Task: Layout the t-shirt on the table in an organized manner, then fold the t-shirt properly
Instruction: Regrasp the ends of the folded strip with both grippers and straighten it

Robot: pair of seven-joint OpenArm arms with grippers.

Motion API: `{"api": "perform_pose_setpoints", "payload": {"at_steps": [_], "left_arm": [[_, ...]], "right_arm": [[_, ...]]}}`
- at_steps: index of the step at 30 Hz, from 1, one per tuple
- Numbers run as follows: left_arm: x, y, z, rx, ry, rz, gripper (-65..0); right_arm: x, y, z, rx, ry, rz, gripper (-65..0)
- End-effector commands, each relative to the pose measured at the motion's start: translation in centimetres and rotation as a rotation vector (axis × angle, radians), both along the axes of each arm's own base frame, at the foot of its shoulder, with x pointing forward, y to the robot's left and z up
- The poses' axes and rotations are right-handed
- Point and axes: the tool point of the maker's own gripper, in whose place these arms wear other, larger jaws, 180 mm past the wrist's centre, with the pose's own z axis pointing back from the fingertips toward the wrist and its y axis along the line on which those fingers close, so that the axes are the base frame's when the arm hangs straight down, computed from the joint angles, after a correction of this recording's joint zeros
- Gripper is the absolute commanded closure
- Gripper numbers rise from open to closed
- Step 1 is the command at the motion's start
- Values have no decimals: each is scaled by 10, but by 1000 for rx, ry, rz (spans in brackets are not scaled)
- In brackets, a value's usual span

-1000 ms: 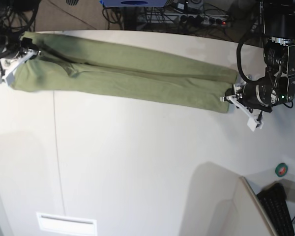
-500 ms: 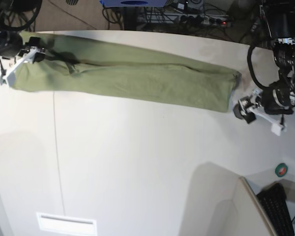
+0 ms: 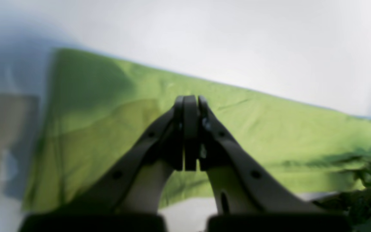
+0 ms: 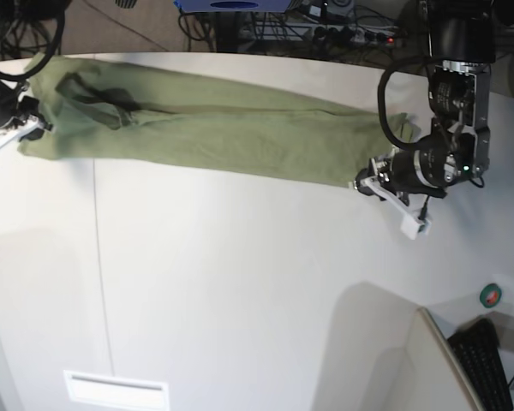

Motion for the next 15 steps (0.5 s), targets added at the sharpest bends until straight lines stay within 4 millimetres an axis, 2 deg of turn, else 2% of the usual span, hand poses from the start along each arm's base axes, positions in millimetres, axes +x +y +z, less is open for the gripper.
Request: {"api": "perform_pose_setpoints", "payload": {"at_steps": [1, 5, 9, 12, 15], "left_arm": [[6, 2, -1, 11, -14, -7, 0], [-4, -1, -27, 18, 21, -1, 0], [-16, 6, -43, 22, 73, 22, 0], [-19, 11, -47, 24, 88, 37, 0], [-18, 16, -45, 36, 82, 35, 0]], "right_arm": [[6, -5, -2, 11, -9, -16, 0], [-8, -3, -30, 67, 80, -45, 0], [-31, 33, -49, 99, 163, 67, 0], [-43, 50, -62, 130, 219, 108, 0], [-53, 54, -67, 140, 252, 120, 0]]}}
